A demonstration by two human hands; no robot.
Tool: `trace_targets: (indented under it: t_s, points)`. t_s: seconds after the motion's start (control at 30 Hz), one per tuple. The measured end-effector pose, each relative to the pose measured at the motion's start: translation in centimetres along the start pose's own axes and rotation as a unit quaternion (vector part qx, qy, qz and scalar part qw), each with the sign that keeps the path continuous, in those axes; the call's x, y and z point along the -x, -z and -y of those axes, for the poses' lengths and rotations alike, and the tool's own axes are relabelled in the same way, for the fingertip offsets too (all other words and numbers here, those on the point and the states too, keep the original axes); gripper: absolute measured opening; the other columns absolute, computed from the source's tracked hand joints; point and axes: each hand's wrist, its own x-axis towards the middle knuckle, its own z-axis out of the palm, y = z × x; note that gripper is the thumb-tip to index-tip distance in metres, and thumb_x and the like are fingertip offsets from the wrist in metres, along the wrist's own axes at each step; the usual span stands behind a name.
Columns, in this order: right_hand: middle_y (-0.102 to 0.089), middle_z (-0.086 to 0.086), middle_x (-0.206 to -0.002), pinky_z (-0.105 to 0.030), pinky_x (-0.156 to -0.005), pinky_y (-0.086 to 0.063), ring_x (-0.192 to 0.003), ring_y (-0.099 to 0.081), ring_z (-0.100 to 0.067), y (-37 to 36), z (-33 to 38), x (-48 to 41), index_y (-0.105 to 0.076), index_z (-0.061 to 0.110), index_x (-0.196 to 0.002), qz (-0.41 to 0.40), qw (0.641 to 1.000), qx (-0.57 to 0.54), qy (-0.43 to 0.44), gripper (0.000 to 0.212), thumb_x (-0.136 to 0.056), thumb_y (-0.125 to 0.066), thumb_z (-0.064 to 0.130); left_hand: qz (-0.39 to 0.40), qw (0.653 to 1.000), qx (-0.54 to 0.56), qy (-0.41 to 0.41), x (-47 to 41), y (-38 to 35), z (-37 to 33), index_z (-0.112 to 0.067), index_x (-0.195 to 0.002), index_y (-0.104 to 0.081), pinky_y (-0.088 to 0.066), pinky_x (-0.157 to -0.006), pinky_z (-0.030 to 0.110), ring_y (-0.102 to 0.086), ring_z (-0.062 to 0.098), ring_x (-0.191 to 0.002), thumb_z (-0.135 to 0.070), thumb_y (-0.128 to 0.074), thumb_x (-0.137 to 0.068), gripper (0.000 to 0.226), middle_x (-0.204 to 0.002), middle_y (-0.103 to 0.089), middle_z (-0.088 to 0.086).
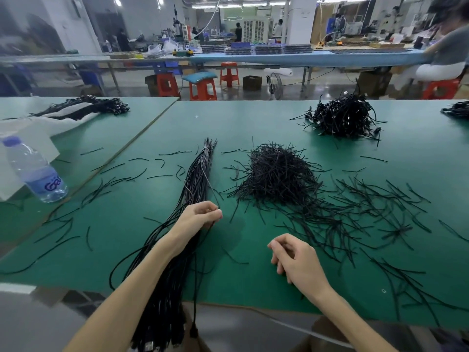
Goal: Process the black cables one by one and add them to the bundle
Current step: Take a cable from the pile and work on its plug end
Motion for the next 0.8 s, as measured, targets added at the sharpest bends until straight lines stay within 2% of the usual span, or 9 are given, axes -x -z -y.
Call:
trace_targets:
  t_s: [0.17,0.3,0.37,0.43,0.5,0.57,0.63,0.73,0.8]
  points:
    - [-0.070,-0.002,-0.079,-0.029,-0.041,-0.045,-0.055,-0.064,-0.016,-0.5,2.0,-2.3,-0.064,0.018,-0.097,0.041,0.999,0.009,-0.028,0.018,-0.105,-0.053,0.030,0.047,0.996,-0.069,-0.036,0.1,-0.4,0.6,-0.018,-0.080,-0.066,-0.039,-0.071,0.022,-0.051,0.008,-0.074,-0.027,-0.074,-0.093,0.017,-0.077,-0.058,-0.003]
    - [-0.071,0.002,-0.091,-0.022,-0.054,-0.048,-0.066,-0.068,-0.014,-3.7,4.7,-4.8,-0.061,0.018,-0.104,0.076,0.996,0.037,-0.026,0.024,-0.105,-0.051,0.039,0.149,0.978,-0.135,-0.060,0.1,-1.1,0.7,-0.025,-0.079,-0.072,-0.040,-0.076,0.021,-0.053,0.007,-0.080,-0.043,-0.078,-0.082,0.019,-0.083,-0.065,0.003]
    - [-0.071,-0.001,-0.099,-0.027,-0.064,-0.049,-0.074,-0.066,-0.017,-5.6,5.6,-6.1,-0.061,0.015,-0.111,0.090,0.994,0.044,-0.045,0.030,-0.104,-0.051,0.042,0.169,0.966,-0.183,-0.073,0.0,-1.3,0.8,-0.031,-0.078,-0.076,-0.037,-0.079,0.026,-0.049,0.010,-0.084,-0.052,-0.080,-0.075,0.021,-0.087,-0.066,0.011]
    - [-0.071,-0.003,-0.101,-0.032,-0.071,-0.051,-0.083,-0.065,-0.018,-7.0,5.8,-7.1,-0.065,0.012,-0.107,0.077,0.994,0.047,-0.067,0.030,-0.103,-0.054,0.039,0.175,0.971,-0.141,-0.086,0.0,-1.2,0.7,-0.028,-0.078,-0.079,-0.035,-0.076,0.031,-0.049,0.015,-0.079,-0.047,-0.083,-0.076,0.019,-0.078,-0.064,0.010]
    - [-0.071,-0.003,-0.090,-0.032,-0.073,-0.054,-0.082,-0.065,-0.018,-7.5,5.6,-7.3,-0.069,0.009,-0.095,0.035,0.997,0.022,-0.060,0.022,-0.101,-0.057,0.027,0.172,0.973,-0.118,-0.097,0.1,-1.2,0.7,-0.024,-0.080,-0.079,-0.034,-0.073,0.034,-0.049,0.029,-0.072,-0.047,-0.082,-0.080,0.023,-0.075,-0.060,0.021]
    - [-0.068,0.000,-0.074,-0.026,-0.064,-0.052,-0.066,-0.061,-0.012,-7.0,5.4,-6.9,-0.071,0.013,-0.088,-0.016,0.999,-0.024,-0.042,0.021,-0.101,-0.057,0.020,0.158,0.971,-0.140,-0.111,0.2,-1.1,0.7,-0.025,-0.082,-0.078,-0.032,-0.071,0.037,-0.048,0.032,-0.070,-0.060,-0.077,-0.080,0.035,-0.078,-0.058,0.029]
    - [-0.062,0.002,-0.062,-0.021,-0.052,-0.045,-0.051,-0.052,-0.006,-5.3,5.3,-6.7,-0.071,0.017,-0.088,-0.081,0.995,-0.051,-0.024,0.024,-0.104,-0.054,0.019,0.155,0.970,-0.155,-0.104,0.2,-1.1,0.6,-0.028,-0.086,-0.078,-0.037,-0.074,0.033,-0.052,0.027,-0.077,-0.064,-0.074,-0.079,0.036,-0.085,-0.067,0.021]
    - [-0.055,0.000,-0.059,-0.020,-0.042,-0.032,-0.044,-0.041,-0.006,-0.8,5.3,-7.0,-0.071,0.013,-0.097,-0.180,0.976,-0.118,-0.034,0.024,-0.106,-0.050,0.019,0.177,0.960,-0.199,-0.086,0.3,-0.8,0.6,-0.038,-0.088,-0.079,-0.042,-0.083,0.028,-0.055,0.010,-0.090,-0.064,-0.069,-0.087,0.028,-0.092,-0.073,-0.004]
    - [-0.049,0.001,-0.058,-0.019,-0.040,-0.031,-0.043,-0.038,-0.008,2.9,5.2,-7.3,-0.070,0.007,-0.099,-0.248,0.949,-0.183,-0.071,0.024,-0.107,-0.049,0.017,0.193,0.952,-0.218,-0.091,0.4,-0.8,0.6,-0.039,-0.090,-0.080,-0.045,-0.085,0.036,-0.053,0.014,-0.093,-0.061,-0.064,-0.091,0.027,-0.092,-0.074,-0.009]
